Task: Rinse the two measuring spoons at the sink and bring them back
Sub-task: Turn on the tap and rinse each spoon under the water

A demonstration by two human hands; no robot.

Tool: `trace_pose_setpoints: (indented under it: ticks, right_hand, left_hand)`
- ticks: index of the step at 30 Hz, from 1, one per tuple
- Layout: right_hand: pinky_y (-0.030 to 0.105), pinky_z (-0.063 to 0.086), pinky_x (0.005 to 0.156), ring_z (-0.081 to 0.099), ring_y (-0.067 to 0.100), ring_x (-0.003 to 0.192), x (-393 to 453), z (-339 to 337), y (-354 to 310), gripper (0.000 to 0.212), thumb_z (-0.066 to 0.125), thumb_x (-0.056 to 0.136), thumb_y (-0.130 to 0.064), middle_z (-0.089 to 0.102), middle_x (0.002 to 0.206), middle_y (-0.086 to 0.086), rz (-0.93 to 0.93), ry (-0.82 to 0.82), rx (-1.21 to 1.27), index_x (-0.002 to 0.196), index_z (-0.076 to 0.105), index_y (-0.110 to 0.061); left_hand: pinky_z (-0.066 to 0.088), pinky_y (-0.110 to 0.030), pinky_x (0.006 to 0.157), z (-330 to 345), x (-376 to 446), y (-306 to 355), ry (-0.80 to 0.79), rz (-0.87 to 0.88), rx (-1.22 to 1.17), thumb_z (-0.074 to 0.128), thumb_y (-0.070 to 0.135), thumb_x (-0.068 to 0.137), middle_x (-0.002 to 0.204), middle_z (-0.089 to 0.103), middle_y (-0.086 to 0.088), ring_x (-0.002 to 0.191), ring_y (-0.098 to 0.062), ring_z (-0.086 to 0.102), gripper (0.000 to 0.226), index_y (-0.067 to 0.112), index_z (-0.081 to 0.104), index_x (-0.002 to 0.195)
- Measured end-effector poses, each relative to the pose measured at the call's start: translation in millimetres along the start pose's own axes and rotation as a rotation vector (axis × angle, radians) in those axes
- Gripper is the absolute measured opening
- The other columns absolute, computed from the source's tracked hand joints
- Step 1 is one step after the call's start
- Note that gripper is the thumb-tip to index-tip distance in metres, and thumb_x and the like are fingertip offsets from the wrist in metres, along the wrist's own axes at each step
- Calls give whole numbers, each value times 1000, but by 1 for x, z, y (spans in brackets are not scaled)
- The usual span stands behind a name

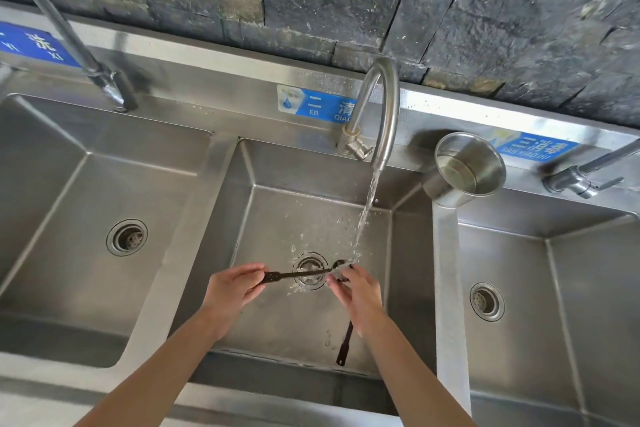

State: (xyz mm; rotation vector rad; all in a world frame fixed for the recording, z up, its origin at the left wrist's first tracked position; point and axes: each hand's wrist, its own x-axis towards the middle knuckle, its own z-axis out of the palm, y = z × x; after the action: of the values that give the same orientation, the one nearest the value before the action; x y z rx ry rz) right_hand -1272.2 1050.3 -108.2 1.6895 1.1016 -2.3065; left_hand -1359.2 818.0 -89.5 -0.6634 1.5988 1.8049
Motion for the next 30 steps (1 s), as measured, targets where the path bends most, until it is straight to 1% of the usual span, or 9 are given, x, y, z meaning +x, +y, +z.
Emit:
trace_pose_setpoints:
  ticks: [3, 6, 10, 14, 16, 22, 26, 28, 30]
  right_hand:
    - [34, 66, 69, 81, 26, 79, 1, 1, -4, 29, 70, 89, 5, 80, 94, 21, -10, 55, -87, 115, 69, -7]
    - [37, 67, 71, 77, 15, 60, 4, 3, -4, 35, 67, 91, 9, 71, 97, 16, -82, 73, -104, 123, 62, -4]
    - [27, 64, 52, 79, 31, 66, 5, 6, -2, 27, 76, 85, 8, 78, 96, 18, -69, 216, -128, 103, 77, -11]
    - [31, 66, 60, 80, 33, 72, 1, 10, -1, 37, 66, 86, 18, 78, 99, 19, -25, 185, -111, 104, 79, -11]
    - [30, 65, 55, 80, 34, 72, -1, 12, -1, 39, 64, 86, 20, 78, 96, 20, -18, 176, -86, 101, 81, -12]
    - [25, 63, 57, 80, 29, 73, 0, 18, -5, 21, 79, 85, 3, 82, 88, 13, -161, 215, -107, 98, 80, -13]
    - [17, 58, 49, 79, 19, 62, -1, 20, -7, 20, 82, 84, -8, 81, 72, 1, -209, 290, -185, 84, 78, -27]
    - [18, 59, 51, 80, 20, 65, -1, 20, -6, 24, 79, 86, -5, 82, 78, 2, -200, 287, -157, 82, 78, -29]
    - [22, 62, 59, 79, 23, 80, -1, 19, -6, 20, 69, 92, -2, 79, 94, 11, -149, 232, -5, 94, 79, -20]
  left_hand:
    - [62, -27, 83, 2, -1, 0, -42, 7, -8, 68, -7, 88, 101, 80, -12, 102, -27, 75, 19, 1, 76, 104]
    - [61, -27, 84, 2, -2, 0, -67, 12, -5, 67, -7, 89, 103, 80, -12, 103, -26, 75, 21, 2, 76, 106]
    - [62, -26, 83, 0, -2, -2, -73, 12, -17, 67, -8, 89, 107, 78, -16, 104, -26, 74, 19, 0, 75, 104]
    - [61, -24, 82, -2, -1, -3, -57, 28, -27, 65, -9, 90, 107, 76, -17, 102, -26, 72, 18, 2, 76, 99]
    - [61, -23, 81, -4, -1, -4, -46, 22, -34, 64, -10, 90, 107, 76, -17, 101, -27, 71, 18, 3, 76, 97]
    - [62, -18, 72, -5, -3, -6, -36, -40, -94, 65, -7, 90, 102, 75, -24, 93, -29, 73, 15, -6, 74, 103]
    - [63, -22, 69, -6, -2, -4, -5, -48, -7, 71, 4, 90, 91, 79, -17, 77, -24, 77, 12, 3, 77, 101]
    - [63, -20, 64, -7, -1, -5, -6, -47, 24, 74, 8, 88, 89, 80, -14, 75, -22, 78, 10, 7, 79, 96]
    - [62, -18, 66, -7, 2, -7, -48, -70, -20, 77, 11, 86, 94, 80, -15, 83, -23, 79, 12, 7, 80, 97]
